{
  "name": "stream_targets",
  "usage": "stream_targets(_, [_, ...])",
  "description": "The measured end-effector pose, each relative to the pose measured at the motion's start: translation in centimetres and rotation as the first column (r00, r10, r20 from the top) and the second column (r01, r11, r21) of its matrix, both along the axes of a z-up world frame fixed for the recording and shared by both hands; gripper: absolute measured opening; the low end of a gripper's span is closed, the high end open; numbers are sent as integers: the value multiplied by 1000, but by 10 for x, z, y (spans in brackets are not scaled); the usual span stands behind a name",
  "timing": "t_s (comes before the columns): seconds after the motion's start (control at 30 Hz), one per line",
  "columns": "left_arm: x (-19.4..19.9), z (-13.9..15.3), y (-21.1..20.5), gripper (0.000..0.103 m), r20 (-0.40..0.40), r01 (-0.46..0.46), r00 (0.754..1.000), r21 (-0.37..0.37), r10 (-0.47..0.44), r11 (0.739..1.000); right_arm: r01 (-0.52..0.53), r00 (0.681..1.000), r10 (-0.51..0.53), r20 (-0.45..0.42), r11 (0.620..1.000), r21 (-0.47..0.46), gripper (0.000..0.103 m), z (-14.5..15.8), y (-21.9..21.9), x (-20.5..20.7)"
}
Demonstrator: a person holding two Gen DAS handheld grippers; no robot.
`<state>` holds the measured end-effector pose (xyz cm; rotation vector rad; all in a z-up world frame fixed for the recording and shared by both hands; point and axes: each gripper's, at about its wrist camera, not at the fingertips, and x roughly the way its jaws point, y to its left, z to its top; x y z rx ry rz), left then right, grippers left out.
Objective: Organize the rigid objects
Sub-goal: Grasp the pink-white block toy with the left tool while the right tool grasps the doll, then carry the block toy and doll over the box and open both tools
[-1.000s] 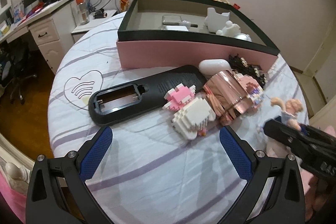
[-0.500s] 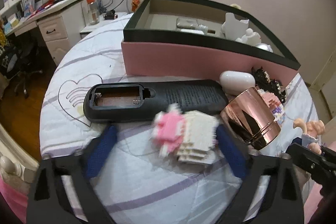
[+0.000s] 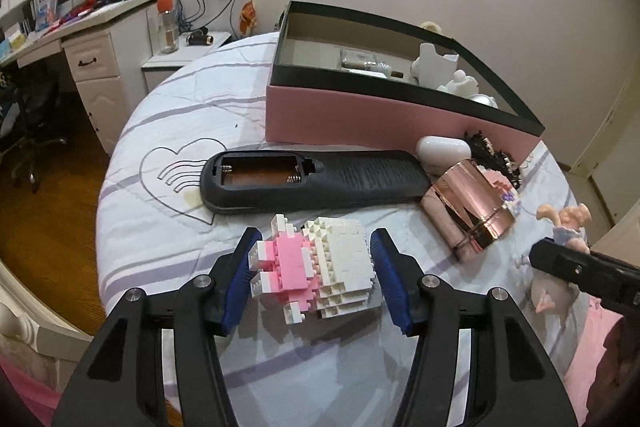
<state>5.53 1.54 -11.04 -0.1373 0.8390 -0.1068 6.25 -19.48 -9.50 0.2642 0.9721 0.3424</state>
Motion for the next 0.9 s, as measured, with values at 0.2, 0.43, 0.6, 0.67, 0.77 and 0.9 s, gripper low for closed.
stream_targets(0.2, [-5, 25, 5, 57, 32, 13, 999, -5, -13, 1000, -15, 1000, 15, 21, 1000, 5, 45, 13, 3, -1])
stream_targets(0.43, [17, 74, 3, 57, 112, 55, 992, -12, -54, 998, -43, 995, 41, 92, 999, 17, 45, 54, 1, 22])
stream_targets(0.6, [66, 108, -1, 57, 165, 94, 982, 1, -93, 996, -37, 986, 42, 160, 999, -31, 45, 86, -2, 66])
stream_targets(0.67, [91, 114, -5, 57, 167, 108, 980, 10, -108, 994, -31, 984, 41, 170, 998, -61, 45, 95, -1, 92])
stream_targets(0.77, [134, 117, -13, 57, 152, 135, 979, 26, -137, 991, -31, 985, 46, 167, 995, -91, 45, 101, 2, 130])
stream_targets(0.9, [190, 109, -28, 57, 106, 160, 981, 47, -165, 986, -32, 990, 48, 131, 992, -119, 45, 94, 7, 186])
